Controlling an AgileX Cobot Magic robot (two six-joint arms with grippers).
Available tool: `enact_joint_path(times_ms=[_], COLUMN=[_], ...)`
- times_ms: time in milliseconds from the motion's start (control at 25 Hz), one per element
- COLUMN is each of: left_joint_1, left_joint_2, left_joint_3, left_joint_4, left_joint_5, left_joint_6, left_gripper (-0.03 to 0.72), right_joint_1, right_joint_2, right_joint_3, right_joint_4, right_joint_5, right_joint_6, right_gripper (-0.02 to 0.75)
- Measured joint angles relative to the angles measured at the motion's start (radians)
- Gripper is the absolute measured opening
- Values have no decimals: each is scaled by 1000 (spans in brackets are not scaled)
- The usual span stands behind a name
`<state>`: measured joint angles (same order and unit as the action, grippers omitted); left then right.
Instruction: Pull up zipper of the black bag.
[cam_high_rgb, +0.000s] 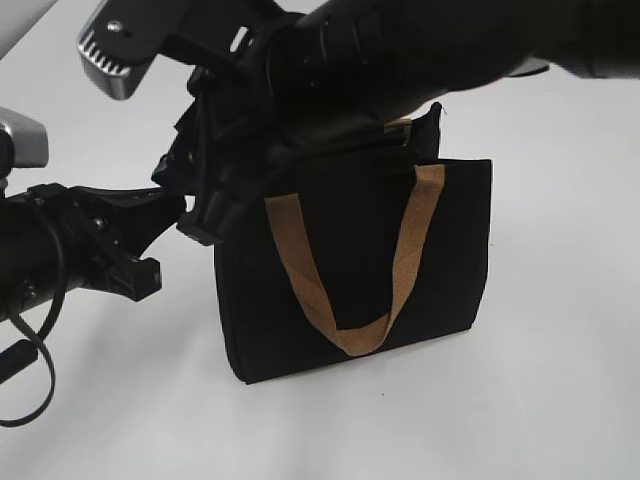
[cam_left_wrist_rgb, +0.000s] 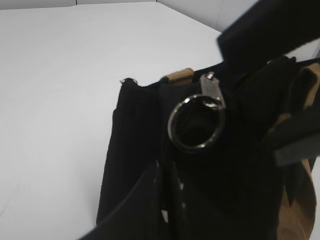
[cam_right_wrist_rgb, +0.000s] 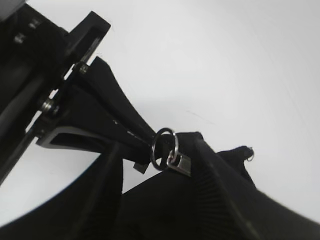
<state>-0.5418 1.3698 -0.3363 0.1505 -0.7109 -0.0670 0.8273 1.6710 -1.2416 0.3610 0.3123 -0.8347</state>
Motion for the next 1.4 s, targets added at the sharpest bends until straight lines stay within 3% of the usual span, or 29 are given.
enact_joint_path(times_ms=[440,760,960,1200,1400], left_joint_1=[0,0,0,0,0], left_joint_2=[0,0,0,0,0], left_joint_3=[0,0,0,0,0], left_joint_4=[31,34,34,17,-100], left_joint_5=[3,4,4,19,97], left_joint_6=[0,1,1,1,1], left_gripper=[3,3,3,3,3], right_joint_1=[0,0,0,0,-7], right_joint_2=[51,52,52,50,11], right_joint_3=[-16,-16,-16,-16,-16], right_joint_4=[-42,-169,-187,-224,-226], right_joint_5=[36,42,44,69,112], right_joint_6=[-52,-52,-53,-53,-53], right_gripper=[340,161,5,-1,-1])
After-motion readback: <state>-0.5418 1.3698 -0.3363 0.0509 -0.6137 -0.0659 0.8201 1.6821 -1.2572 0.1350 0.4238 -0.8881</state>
